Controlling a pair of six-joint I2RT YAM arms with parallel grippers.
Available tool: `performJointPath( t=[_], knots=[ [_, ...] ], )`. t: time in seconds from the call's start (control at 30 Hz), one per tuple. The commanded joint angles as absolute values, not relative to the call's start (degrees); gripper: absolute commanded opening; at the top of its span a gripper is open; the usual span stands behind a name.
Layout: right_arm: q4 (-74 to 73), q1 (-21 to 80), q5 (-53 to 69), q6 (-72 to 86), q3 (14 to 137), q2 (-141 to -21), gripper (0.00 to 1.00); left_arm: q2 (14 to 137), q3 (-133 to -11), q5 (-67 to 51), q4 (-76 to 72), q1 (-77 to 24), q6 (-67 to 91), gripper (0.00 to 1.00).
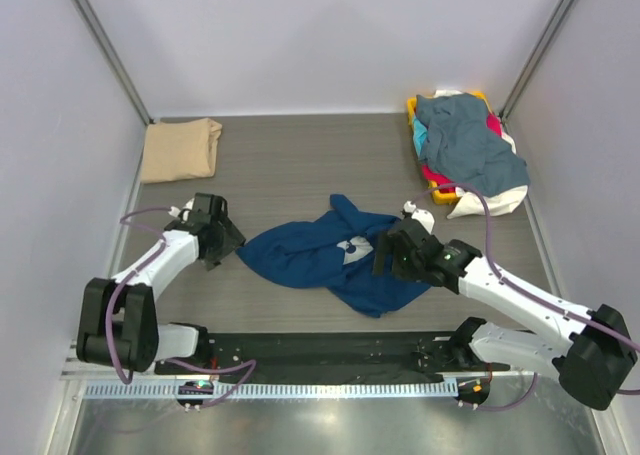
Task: Fold and stack the t-shirts
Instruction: Flatten the tshirt out
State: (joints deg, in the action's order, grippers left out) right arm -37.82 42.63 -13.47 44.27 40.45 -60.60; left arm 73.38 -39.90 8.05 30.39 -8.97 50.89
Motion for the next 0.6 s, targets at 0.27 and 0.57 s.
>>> performJointPath(
  t=[0.27,0.57],
  knots=[
    [-35.3,45.2,-6.2,50.6,35.6,-54.8,0.90,82.4,-37.0,7.8,14.7,-13.9,53.8,0.49],
    [-35.3,58.1,-11.7,59.2,33.1,-58.5,0.89,77.0,-41.3,12.1,20.7,-13.0,52.3,0.00]
  ],
)
